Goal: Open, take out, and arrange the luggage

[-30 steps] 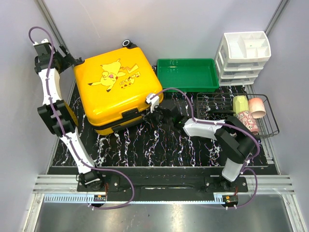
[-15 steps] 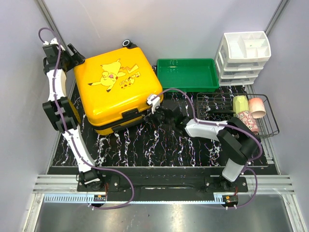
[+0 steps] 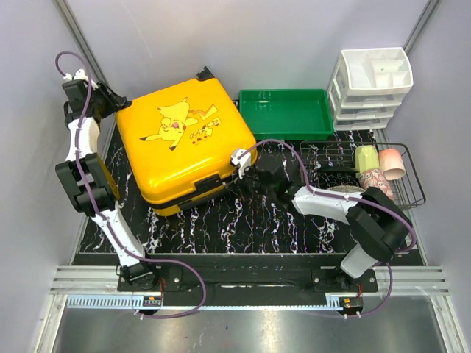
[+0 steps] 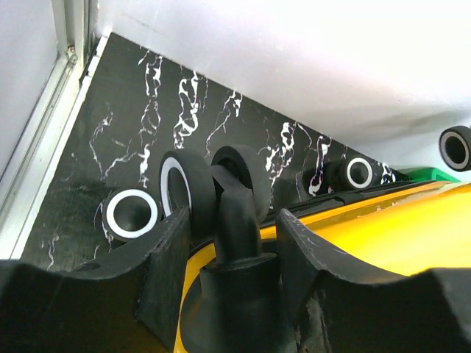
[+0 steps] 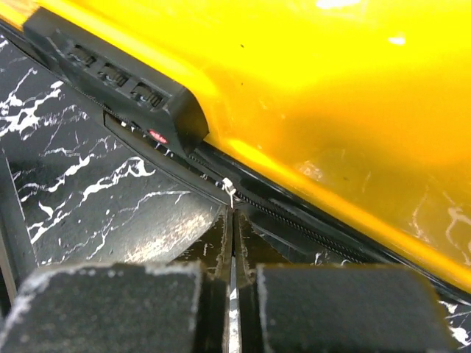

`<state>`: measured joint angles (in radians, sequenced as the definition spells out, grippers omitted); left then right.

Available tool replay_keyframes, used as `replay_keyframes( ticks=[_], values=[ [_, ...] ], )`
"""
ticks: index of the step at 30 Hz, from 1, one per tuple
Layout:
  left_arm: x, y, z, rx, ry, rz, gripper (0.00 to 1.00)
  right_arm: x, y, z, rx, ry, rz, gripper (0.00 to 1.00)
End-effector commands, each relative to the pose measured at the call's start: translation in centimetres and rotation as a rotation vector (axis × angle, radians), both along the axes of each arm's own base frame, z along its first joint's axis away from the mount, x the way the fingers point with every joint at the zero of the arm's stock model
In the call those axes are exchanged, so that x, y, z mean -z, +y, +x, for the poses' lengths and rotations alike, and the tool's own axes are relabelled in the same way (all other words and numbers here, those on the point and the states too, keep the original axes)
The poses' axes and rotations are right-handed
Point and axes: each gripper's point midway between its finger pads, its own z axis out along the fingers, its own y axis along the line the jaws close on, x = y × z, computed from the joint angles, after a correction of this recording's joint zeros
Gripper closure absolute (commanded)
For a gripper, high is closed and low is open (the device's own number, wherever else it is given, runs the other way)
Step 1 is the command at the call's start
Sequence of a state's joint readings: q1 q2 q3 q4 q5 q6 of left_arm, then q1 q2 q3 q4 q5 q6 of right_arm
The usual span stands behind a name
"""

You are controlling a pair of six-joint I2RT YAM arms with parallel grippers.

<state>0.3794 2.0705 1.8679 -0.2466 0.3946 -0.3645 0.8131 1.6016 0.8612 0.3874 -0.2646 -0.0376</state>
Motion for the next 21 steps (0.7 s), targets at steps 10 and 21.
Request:
replay_keyframes(
  ticks=[10,21],
  values=[
    [3.5,-1.8,-9.7,-0.076,0.193,-0.270,0.68,-2.3,1.6,-2.7,-0.021,0.034,0.108,1.00],
    [3.5,-0.5,-13.2,-0.216,0.174,-0.336,0.69,-4.6,6.5,-6.6,-0.086,0.003,0.209,1.00]
  ],
)
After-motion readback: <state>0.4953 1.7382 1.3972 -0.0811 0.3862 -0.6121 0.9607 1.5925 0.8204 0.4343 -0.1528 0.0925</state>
